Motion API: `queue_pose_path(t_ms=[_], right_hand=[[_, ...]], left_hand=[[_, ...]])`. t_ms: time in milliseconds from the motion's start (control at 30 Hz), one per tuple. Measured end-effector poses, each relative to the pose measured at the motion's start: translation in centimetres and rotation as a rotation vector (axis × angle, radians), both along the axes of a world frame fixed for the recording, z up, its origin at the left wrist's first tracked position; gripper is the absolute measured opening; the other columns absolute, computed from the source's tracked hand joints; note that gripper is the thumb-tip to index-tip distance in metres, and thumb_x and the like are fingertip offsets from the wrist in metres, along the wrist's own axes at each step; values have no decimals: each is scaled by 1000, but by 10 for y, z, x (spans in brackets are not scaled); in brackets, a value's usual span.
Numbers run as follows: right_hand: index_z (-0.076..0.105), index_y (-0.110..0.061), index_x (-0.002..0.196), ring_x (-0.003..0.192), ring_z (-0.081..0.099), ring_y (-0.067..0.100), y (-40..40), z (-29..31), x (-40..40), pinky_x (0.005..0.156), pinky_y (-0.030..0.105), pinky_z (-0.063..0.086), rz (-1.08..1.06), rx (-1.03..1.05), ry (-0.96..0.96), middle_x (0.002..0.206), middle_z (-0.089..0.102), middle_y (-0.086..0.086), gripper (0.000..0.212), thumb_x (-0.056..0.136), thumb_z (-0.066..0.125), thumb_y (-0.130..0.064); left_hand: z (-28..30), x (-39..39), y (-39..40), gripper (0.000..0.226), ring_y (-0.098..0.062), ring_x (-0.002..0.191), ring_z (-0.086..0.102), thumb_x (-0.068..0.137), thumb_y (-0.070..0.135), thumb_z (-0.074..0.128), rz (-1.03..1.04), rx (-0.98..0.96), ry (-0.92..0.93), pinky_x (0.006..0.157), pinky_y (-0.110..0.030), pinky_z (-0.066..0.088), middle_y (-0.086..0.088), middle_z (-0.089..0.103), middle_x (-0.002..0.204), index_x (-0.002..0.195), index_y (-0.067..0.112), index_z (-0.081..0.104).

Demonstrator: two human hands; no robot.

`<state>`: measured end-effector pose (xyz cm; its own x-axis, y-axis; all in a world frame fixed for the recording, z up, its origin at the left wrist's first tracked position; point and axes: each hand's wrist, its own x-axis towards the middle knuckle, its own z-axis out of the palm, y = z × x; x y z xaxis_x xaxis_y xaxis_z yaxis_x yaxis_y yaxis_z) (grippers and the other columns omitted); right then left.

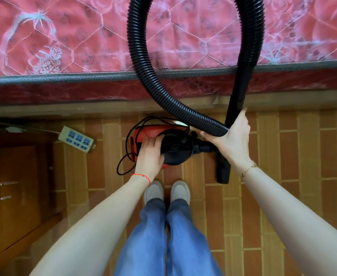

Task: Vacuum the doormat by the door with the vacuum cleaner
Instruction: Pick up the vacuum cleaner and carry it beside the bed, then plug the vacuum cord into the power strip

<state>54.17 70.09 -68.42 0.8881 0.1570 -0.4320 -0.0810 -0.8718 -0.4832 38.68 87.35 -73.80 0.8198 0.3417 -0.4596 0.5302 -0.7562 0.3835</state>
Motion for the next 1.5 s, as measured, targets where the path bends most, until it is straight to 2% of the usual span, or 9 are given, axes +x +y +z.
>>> queue_pose_path(t_ms=[200,333,467,600,700,867,1200,1367,1500], right_hand=[[-1,-8,154,147,11,27,1,5,-12,120,44,18,-14,31,-34,160,13,9,135,61,82,-60],[2,-9,155,148,10,23,-6,8,-20,120,39,16,7,58,-102,161,12,7,127,66,78,-59],[4,-9,155,147,10,21,-16,12,-33,120,37,16,78,98,-134,160,12,6,123,69,76,-59],[12,-9,154,146,15,19,-20,20,-42,117,28,14,135,135,-194,158,19,5,116,70,74,-60],[34,-8,145,135,33,18,-17,32,-46,115,29,28,172,166,-319,145,38,6,90,78,73,-53],[61,-15,96,88,50,14,14,59,-59,83,37,46,265,164,-484,95,57,-3,19,93,60,-33],[71,-18,91,84,58,12,114,93,-111,82,32,49,441,210,-89,85,67,-6,20,93,60,-34],[73,-15,103,88,60,1,175,107,-137,69,4,38,293,269,226,93,70,-10,30,93,58,-39],[71,-17,97,93,64,12,213,101,-150,81,23,48,214,291,355,92,71,-6,27,94,56,-40]], left_hand=[[15,6,-19,31,-28,98,52,77,16,70,-130,106,-216,78,-41,47,-8,56,104,107,12,65],[7,10,-31,26,-28,100,52,78,23,71,-156,180,-50,80,-38,43,-9,59,103,103,13,68],[2,11,-36,21,-26,84,58,62,14,81,-114,244,9,67,-34,46,-7,63,86,81,14,72],[5,9,-28,14,-30,101,52,82,13,66,1,174,-49,78,-38,41,-10,60,103,95,11,68],[18,-6,-15,13,-27,102,49,88,16,61,131,138,-99,81,-38,39,-6,60,104,100,15,65],[48,-40,12,10,-22,98,49,91,19,57,257,143,-138,82,-35,41,1,62,98,99,19,63],[115,-91,53,10,-14,97,50,90,20,61,510,97,-261,81,-32,44,9,63,98,98,25,63],[132,-121,72,9,-10,97,51,90,22,62,612,54,-311,81,-30,45,12,63,97,97,26,63],[128,-139,87,10,-9,95,52,88,21,65,688,-20,-339,82,-35,48,14,62,94,96,26,63]])
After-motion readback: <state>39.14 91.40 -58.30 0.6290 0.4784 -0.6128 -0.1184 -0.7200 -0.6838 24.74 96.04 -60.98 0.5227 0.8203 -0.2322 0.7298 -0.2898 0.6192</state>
